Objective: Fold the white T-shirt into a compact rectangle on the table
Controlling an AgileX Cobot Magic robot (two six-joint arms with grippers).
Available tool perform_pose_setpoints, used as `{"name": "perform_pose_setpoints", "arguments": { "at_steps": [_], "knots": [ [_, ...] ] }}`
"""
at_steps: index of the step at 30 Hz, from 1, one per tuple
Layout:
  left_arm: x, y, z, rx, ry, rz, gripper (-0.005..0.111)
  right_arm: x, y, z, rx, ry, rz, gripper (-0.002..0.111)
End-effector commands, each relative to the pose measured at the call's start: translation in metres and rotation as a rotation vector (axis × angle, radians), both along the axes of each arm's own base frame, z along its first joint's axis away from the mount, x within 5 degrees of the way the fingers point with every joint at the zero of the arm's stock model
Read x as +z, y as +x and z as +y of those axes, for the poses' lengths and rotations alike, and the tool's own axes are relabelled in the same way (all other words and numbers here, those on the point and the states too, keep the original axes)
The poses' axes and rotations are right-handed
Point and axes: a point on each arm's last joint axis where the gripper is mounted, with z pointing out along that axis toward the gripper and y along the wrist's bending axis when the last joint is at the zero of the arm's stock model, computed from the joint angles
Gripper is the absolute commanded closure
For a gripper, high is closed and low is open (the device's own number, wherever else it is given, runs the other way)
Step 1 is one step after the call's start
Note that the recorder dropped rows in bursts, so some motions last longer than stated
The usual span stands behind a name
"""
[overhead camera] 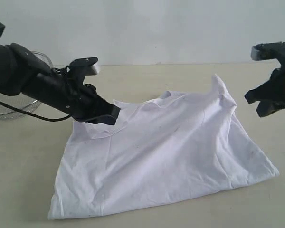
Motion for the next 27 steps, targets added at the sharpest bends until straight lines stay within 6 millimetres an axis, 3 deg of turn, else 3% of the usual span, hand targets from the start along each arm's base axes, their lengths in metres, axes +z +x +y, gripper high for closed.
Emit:
{"name": "perform_pose_setpoints", "arguments": {
  "at_steps": [1,4,7,13,15,16,18,19,21,24,27],
  "knots": [
    [-0.017,0.006,-0.014,-0.067,-0.031,0.068,0.102,-0.003,-0.005,-0.007,-0.044,0.009,0.057,0.107],
    [-0.027,0.009,-0.018,-0.087,-0.034,0.097,0.102,-0.009,-0.003,-0.005,-0.061,0.047,0.071,0.107],
    [-0.038,0.009,-0.018,-0.080,-0.019,0.128,0.102,-0.027,-0.001,0.002,-0.042,0.134,0.134,0.107],
    [-0.040,0.009,-0.016,-0.080,0.008,0.129,0.102,-0.038,0.003,0.007,-0.024,0.195,0.145,0.106],
    [-0.040,0.009,-0.016,-0.082,0.007,0.130,0.102,-0.038,0.004,0.007,-0.034,0.208,0.139,0.090],
    [-0.040,0.009,-0.016,-0.082,0.007,0.130,0.102,-0.037,0.004,0.007,-0.036,0.208,0.135,0.073],
    [-0.040,0.009,-0.016,-0.082,0.007,0.130,0.102,-0.037,0.004,0.007,-0.051,0.208,0.129,0.051],
    [-0.040,0.009,-0.016,-0.079,0.009,0.127,0.102,-0.037,0.005,0.007,-0.061,0.206,0.123,0.049],
    [-0.040,0.010,-0.016,-0.073,0.012,0.120,0.102,-0.037,0.007,0.006,-0.077,0.202,0.109,0.053],
    [-0.040,0.010,-0.016,-0.073,0.012,0.120,0.102,-0.041,0.008,0.006,-0.095,0.218,0.119,0.067],
    [-0.040,0.010,-0.015,-0.074,0.015,0.121,0.102,-0.051,0.009,0.006,-0.101,0.227,0.141,0.071]
  ]
}}
